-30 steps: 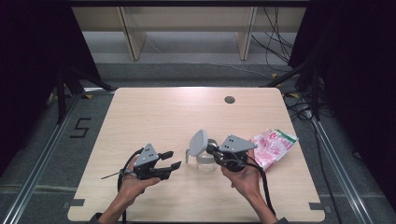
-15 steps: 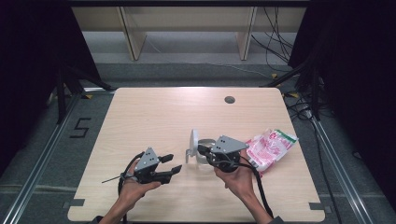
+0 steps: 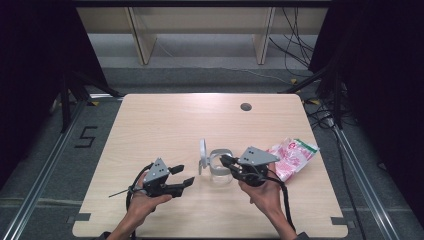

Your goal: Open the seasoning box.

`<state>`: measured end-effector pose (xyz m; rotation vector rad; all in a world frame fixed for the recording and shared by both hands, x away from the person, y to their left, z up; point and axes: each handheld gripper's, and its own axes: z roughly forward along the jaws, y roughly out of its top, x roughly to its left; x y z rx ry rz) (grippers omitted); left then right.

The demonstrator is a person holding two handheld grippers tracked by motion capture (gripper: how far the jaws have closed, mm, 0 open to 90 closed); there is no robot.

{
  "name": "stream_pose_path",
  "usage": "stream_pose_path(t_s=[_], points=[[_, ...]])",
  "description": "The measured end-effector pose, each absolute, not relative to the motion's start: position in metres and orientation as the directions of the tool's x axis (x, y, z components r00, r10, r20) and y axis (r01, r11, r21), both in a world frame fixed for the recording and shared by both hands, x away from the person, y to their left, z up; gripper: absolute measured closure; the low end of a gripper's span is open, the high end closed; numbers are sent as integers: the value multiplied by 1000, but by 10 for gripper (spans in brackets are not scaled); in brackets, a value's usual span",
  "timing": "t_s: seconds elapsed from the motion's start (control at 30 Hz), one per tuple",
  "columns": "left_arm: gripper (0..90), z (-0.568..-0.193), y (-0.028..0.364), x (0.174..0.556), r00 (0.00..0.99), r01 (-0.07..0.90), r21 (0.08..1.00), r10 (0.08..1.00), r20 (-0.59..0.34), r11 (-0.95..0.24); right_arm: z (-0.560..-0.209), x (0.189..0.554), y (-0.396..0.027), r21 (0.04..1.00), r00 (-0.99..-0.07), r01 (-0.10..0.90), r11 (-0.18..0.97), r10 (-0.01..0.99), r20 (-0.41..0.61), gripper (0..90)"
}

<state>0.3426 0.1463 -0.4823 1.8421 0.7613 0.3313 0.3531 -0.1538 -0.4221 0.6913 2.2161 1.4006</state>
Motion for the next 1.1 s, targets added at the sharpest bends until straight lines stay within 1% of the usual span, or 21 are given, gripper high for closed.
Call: stream_pose_path(t_s=[0.07, 0.1, 0.17, 0.2, 0.23, 0.33, 0.4, 0.43, 0.47, 0.53, 0.57, 0.6, 0.63, 0.73, 0.77, 0.83, 0.93, 0.97, 1.0, 1.07, 1.1], points=[[375, -485, 146, 343, 756, 355, 906, 640, -135, -229, -425, 347, -163, 907, -757, 263, 329, 653, -17, 766], [364, -485, 145, 343, 753, 363, 904, 642, -141, -227, -427, 349, -170, 910, -759, 249, 331, 651, -29, 735], [350, -485, 147, 345, 766, 345, 907, 631, -123, -242, -429, 348, -183, 914, -727, 269, 305, 686, -15, 693], [346, -485, 147, 344, 749, 373, 901, 646, -150, -223, -430, 348, -188, 915, -719, 269, 301, 695, -17, 676], [340, -485, 148, 344, 750, 374, 901, 643, -153, -221, -431, 349, -195, 922, -697, 261, 286, 716, -25, 654], [326, -486, 148, 343, 745, 380, 899, 648, -157, -219, -435, 346, -209, 914, -659, 306, 267, 752, 1, 585], [319, -486, 146, 343, 748, 380, 899, 644, -161, -217, -439, 344, -216, 919, -628, 333, 210, 777, 50, 535], [317, -486, 146, 343, 748, 380, 899, 644, -161, -217, -442, 345, -222, 920, -620, 329, 212, 784, 41, 511], [313, -486, 146, 343, 752, 379, 898, 640, -160, -222, -444, 345, -226, 919, -605, 332, 214, 796, 33, 495], [307, -486, 147, 344, 755, 375, 899, 637, -155, -226, -447, 342, -231, 915, -580, 358, 184, 812, 63, 469], [302, -487, 146, 344, 750, 384, 897, 641, -165, -217, -448, 341, -236, 915, -570, 357, 187, 820, 55, 453], [298, -487, 146, 344, 749, 384, 897, 641, -166, -217, -449, 341, -237, 918, -565, 359, 167, 822, 71, 439], [293, -487, 146, 344, 746, 386, 896, 646, -163, -220, -448, 342, -242, 923, -566, 334, 189, 824, 36, 431], [283, -487, 146, 344, 743, 391, 893, 648, -165, -221, -448, 338, -250, 917, -516, 376, 136, 852, 85, 416], [278, -487, 146, 344, 744, 391, 893, 647, -166, -221, -449, 340, -256, 923, -509, 356, 147, 859, 60, 409], [268, -488, 145, 346, 743, 396, 892, 647, -172, -218, -450, 339, -261, 922, -475, 365, 128, 878, 66, 396], [242, -488, 146, 347, 750, 385, 892, 644, -152, -237, -453, 339, -273, 921, -445, 366, 130, 894, 50, 390], [236, -488, 145, 346, 732, 404, 888, 660, -171, -219, -454, 338, -275, 920, -430, 379, 101, 899, 79, 386], [236, -488, 145, 346, 731, 403, 889, 661, -168, -219, -454, 339, -279, 922, -444, 369, 119, 894, 62, 384], [234, -487, 145, 345, 732, 399, 889, 662, -161, -225, -455, 338, -284, 920, -425, 379, 102, 902, 75, 377], [231, -487, 145, 345, 735, 397, 890, 659, -162, -224, -455, 335, -285, 911, -407, 404, 89, 909, 91, 373]])
